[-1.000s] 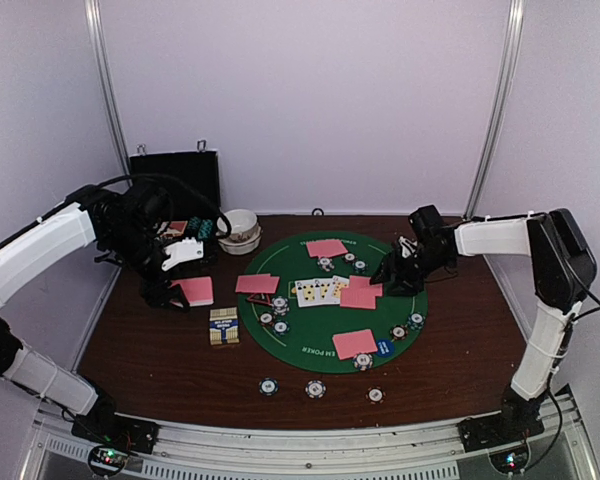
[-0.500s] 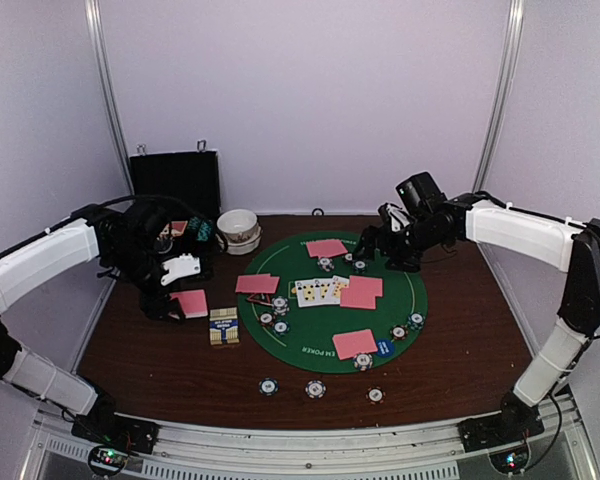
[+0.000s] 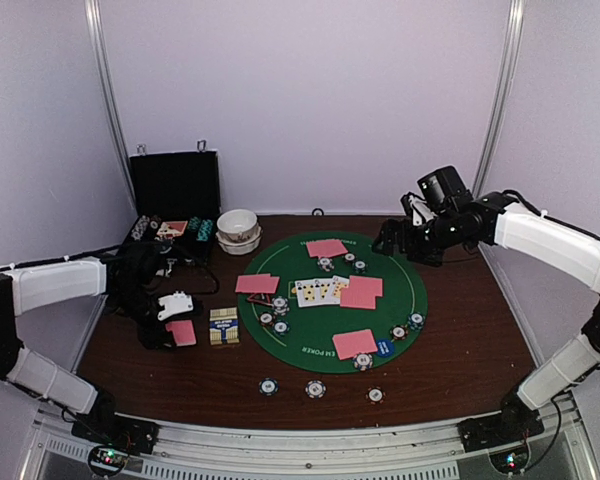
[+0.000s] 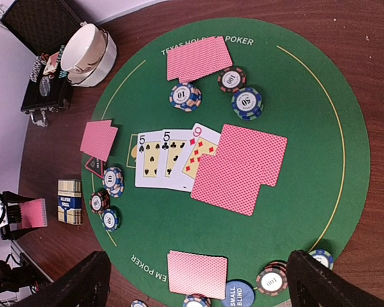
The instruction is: Distribute texas hold em gaming equipment
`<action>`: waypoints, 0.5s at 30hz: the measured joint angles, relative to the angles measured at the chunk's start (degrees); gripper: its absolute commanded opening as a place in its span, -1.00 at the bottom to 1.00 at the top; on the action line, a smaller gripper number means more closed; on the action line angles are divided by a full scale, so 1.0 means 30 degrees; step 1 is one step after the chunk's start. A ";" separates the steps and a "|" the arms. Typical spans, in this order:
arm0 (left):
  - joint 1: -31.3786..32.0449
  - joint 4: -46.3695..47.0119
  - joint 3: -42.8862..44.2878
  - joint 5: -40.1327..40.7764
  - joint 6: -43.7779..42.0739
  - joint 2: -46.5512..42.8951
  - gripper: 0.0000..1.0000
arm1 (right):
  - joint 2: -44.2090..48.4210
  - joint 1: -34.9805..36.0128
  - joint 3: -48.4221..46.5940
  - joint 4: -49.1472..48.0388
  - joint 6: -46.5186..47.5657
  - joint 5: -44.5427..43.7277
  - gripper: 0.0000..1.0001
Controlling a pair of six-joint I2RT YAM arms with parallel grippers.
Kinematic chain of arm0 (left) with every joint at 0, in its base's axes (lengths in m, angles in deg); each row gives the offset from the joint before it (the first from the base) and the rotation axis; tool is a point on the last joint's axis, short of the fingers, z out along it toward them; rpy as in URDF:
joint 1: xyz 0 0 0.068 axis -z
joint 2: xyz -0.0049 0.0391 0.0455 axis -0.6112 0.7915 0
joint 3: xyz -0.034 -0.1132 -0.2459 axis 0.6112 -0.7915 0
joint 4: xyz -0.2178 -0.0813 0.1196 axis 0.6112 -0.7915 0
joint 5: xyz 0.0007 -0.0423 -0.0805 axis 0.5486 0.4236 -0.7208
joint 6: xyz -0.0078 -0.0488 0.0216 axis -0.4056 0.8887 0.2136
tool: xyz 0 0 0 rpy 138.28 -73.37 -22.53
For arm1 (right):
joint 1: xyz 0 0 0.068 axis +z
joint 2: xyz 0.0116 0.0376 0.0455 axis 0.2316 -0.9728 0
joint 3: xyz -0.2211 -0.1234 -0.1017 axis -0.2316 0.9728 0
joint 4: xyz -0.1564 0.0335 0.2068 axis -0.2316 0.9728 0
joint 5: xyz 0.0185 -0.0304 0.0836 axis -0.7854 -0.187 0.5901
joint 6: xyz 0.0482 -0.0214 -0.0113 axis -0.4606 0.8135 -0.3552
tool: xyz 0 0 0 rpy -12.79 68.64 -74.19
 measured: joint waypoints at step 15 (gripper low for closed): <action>0.0000 0.2397 0.0393 -0.0525 0.0022 0.3519 0.95 | 0.1384 0.0000 0.1632 0.0321 -0.0189 -0.0816 0.99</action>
